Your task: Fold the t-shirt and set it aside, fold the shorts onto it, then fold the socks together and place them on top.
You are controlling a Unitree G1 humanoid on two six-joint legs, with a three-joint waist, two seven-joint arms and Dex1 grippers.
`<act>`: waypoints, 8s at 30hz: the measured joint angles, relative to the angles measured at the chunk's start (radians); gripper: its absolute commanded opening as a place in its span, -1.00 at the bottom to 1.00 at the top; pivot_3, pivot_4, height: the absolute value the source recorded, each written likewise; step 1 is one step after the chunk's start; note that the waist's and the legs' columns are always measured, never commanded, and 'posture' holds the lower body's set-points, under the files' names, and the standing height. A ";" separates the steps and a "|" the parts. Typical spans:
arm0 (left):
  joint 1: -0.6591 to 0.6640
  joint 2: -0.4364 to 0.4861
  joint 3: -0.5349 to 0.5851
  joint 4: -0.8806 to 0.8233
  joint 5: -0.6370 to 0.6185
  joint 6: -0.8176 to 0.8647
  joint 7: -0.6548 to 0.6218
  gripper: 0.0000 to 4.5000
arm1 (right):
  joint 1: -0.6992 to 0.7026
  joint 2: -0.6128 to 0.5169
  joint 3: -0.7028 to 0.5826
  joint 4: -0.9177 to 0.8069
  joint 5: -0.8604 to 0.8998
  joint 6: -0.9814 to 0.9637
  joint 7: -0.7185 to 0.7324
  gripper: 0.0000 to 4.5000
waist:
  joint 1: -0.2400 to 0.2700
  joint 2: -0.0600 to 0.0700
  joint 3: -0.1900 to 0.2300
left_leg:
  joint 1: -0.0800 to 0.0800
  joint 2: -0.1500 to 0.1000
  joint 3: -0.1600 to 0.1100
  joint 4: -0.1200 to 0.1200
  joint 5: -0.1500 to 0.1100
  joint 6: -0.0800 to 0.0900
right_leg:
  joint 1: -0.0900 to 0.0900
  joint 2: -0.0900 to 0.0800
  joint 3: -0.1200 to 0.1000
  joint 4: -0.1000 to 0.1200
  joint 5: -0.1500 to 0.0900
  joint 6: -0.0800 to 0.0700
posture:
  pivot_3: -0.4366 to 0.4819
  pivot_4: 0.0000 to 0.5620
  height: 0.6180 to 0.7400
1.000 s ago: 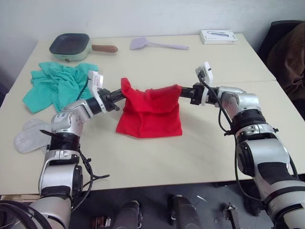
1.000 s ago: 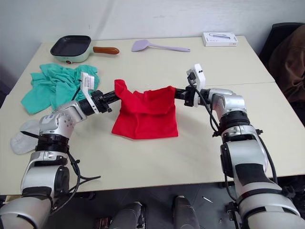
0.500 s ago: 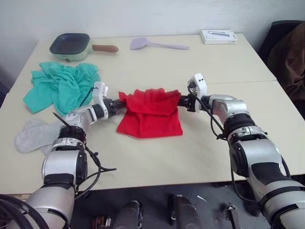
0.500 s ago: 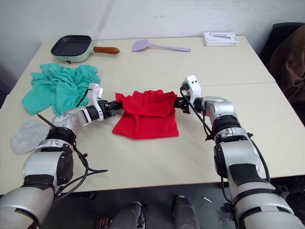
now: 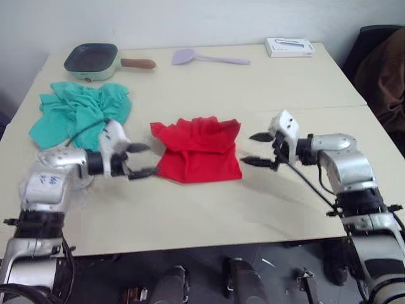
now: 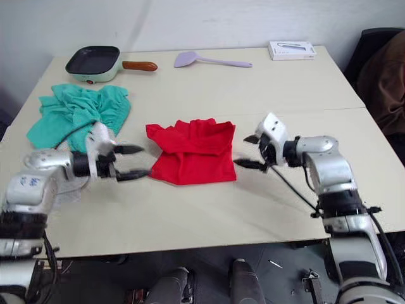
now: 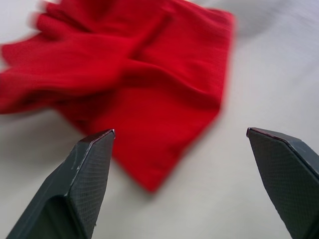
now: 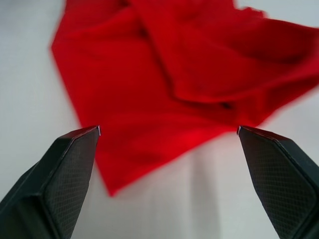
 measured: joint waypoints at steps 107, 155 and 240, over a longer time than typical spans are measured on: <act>-0.068 -0.175 -0.202 -0.025 -0.121 0.270 0.033 -1.00 | 0.050 0.064 0.155 -0.121 0.130 0.213 -0.124 -0.99 | 0.025 -0.011 -0.004 | 0.008 0.000 -0.001 -0.002 0.000 0.003 | 0.012 0.002 0.001 -0.008 0.004 0.000 | -0.05 -0.47 1.00; -0.541 -0.312 -0.216 0.853 0.194 -0.147 0.139 -1.00 | 0.163 0.040 0.143 -0.196 0.013 0.167 -0.184 -0.99 | 0.027 -0.011 -0.006 | 0.010 -0.005 -0.001 -0.001 0.001 0.005 | 0.012 0.002 -0.002 -0.002 0.004 0.000 | -0.05 -0.47 1.00; 0.040 0.070 0.255 -0.391 -0.532 0.386 0.107 1.00 | -0.140 0.187 -0.037 0.178 0.342 0.901 -0.195 -0.84 | -0.003 -0.008 -0.005 | 0.010 0.002 -0.004 -0.004 -0.002 0.001 | 0.011 0.004 0.005 -0.009 0.004 -0.002 | -0.05 -0.47 1.00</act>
